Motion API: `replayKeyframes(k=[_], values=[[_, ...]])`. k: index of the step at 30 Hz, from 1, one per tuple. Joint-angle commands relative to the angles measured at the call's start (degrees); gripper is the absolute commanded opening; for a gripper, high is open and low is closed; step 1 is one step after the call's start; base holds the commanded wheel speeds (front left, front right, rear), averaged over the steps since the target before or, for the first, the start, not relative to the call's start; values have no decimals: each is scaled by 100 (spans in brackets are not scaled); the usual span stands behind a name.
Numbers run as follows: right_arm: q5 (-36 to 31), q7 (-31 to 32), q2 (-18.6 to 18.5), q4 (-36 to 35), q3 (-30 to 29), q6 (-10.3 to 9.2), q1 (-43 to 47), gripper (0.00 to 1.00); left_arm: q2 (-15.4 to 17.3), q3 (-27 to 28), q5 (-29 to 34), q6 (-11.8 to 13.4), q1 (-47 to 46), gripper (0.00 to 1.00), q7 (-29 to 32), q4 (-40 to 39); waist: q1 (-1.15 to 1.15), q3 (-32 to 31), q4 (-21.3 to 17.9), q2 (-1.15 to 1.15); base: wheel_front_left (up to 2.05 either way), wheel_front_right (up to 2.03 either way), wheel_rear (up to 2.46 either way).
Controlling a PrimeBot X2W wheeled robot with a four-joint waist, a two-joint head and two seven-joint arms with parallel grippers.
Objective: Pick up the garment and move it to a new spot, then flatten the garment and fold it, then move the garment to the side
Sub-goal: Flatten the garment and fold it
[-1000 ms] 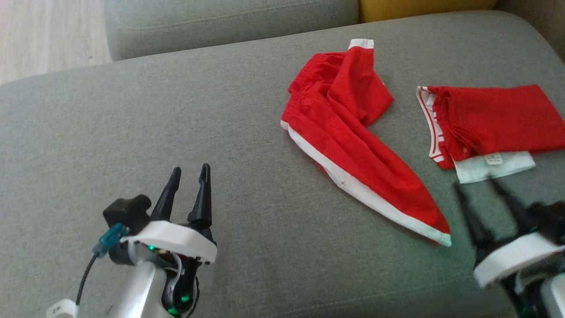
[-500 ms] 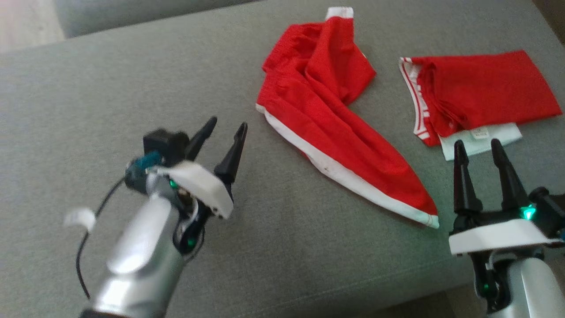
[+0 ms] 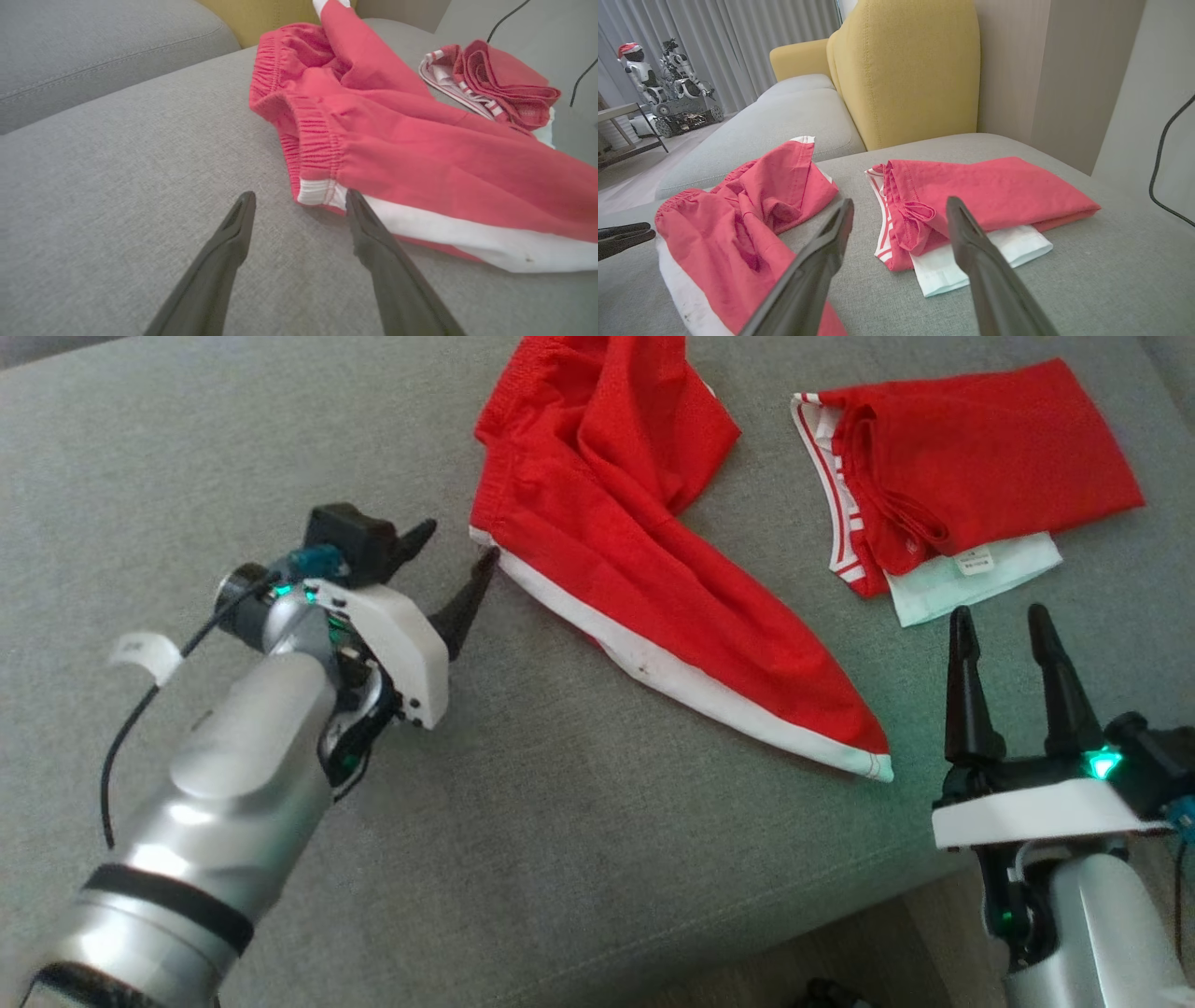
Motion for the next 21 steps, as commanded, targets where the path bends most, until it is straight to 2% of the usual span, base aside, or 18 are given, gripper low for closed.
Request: replayKeyframes(k=[1,14,15,16,17,21], values=[[-50,-77,-22,-151,140,-5,-196,100,187,23,-130,2,-396,100,-115,4,0,57,-59,0,0,0,0],[-5,-149,-19,0,130,-5,-248,100,219,-884,-772,2,-891,100,-537,533,0,132,-169,0,0,0,0],[-4,-151,-19,14,123,-5,-248,100,225,-929,-819,2,-921,84,-574,557,0,130,-168,0,0,0,0],[-3,-152,-19,28,118,-5,-249,100,229,-974,-865,2,-946,33,-608,575,0,125,-166,0,0,0,0],[-5,-151,-19,45,116,-5,-252,100,232,-1025,-917,2,-970,0,-644,578,0,120,-161,0,0,0,0],[-25,-120,-19,115,111,-5,-263,100,260,-1205,-1222,1,-1046,0,-713,521,0,76,-108,0,0,0,0]])
